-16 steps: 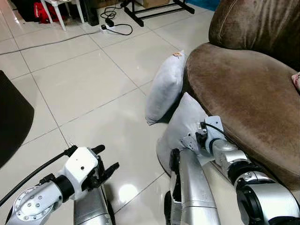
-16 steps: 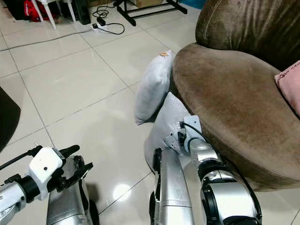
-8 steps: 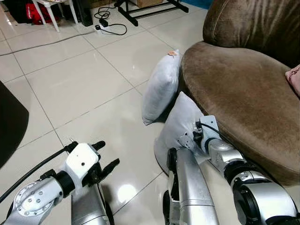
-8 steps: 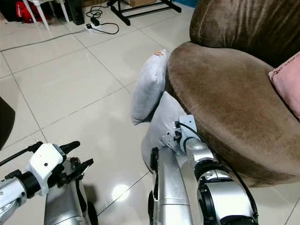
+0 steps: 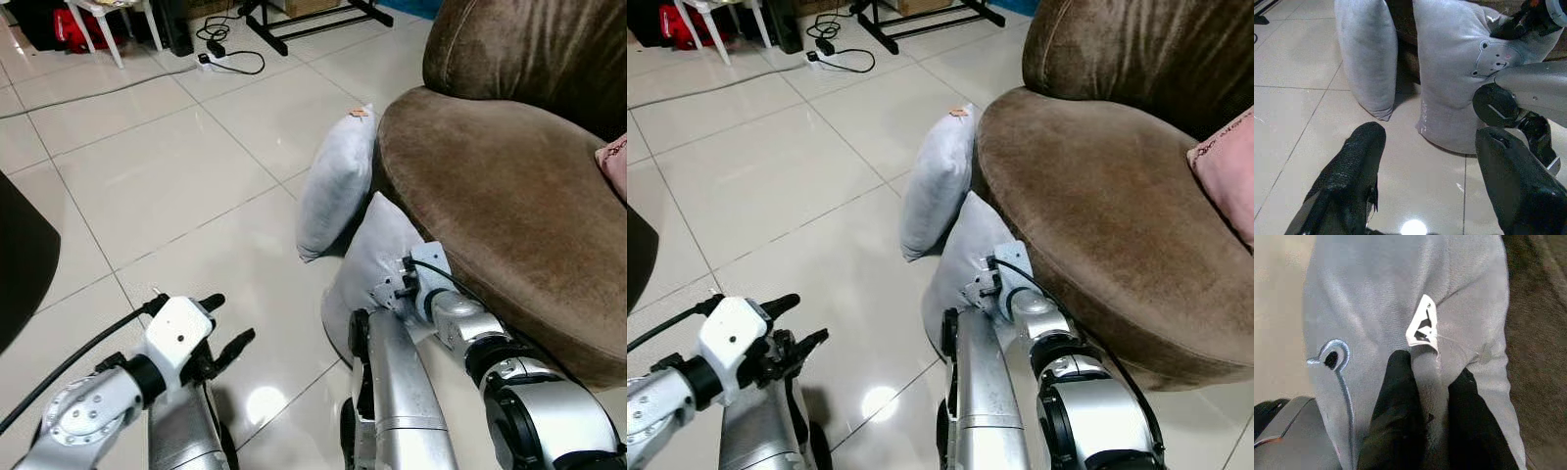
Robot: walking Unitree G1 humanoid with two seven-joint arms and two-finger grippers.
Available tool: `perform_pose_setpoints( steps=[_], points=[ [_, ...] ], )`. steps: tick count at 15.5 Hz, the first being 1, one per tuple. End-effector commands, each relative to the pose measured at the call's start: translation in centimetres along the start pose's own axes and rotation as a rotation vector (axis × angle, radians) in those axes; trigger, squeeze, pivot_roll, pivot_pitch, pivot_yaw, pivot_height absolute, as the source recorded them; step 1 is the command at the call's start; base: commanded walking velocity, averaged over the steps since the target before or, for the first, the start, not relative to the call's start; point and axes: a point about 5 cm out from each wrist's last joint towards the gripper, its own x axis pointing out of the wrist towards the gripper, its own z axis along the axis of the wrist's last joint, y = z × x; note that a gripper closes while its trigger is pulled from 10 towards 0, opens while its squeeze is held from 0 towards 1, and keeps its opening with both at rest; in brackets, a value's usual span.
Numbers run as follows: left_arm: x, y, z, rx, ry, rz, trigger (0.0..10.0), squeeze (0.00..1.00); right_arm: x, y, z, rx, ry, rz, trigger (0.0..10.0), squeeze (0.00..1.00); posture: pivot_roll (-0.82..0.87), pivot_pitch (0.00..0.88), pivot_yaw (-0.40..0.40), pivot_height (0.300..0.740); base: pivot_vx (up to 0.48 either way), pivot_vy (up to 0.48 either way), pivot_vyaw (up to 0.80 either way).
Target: Move the pillow to the sofa from floor
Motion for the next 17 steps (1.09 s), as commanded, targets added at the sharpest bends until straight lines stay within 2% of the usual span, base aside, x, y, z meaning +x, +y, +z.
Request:
perform_pose_setpoints(
  steps=[1,3,4,6,8,17],
  points=[
    [0.1,-0.1,-0.3,0.000,0.010,0.005,10.0,0.00,0.1,1.7,-1.5,-0.032,0.065,0.095,0.0,0.00,-0.06,0.060,-0.050,0.451,0.000,0.000,0.00],
    [0.0,0.1,-0.2,0.002,0.006,0.027,10.0,0.00,0.1,3.0,-1.1,-0.080,0.033,0.170,0.0,0.00,-0.04,0.048,-0.061,0.451,0.000,0.000,0.00],
    [-0.2,0.3,-0.3,0.003,0.008,0.047,10.0,0.00,0.1,4.4,-0.5,-0.127,-0.016,0.243,0.0,0.00,-0.03,0.030,-0.073,0.451,0.000,0.000,0.00],
    [-0.6,0.5,-0.5,0.004,0.012,0.077,10.0,0.00,-0.4,7.6,1.9,-0.209,-0.182,0.426,0.0,0.00,-0.02,0.000,-0.077,0.451,0.000,0.000,0.00],
    [-0.6,0.5,-0.5,0.005,0.008,0.086,10.0,0.00,-0.7,8.6,3.2,-0.204,-0.259,0.497,0.0,0.00,-0.02,0.000,-0.075,0.451,0.000,0.000,0.00],
    [-0.6,0.5,-0.5,0.005,0.008,0.086,10.0,0.00,-0.7,8.6,3.2,-0.204,-0.259,0.497,0.0,0.00,-0.02,0.000,-0.075,0.451,0.000,0.000,0.00]
  ],
)
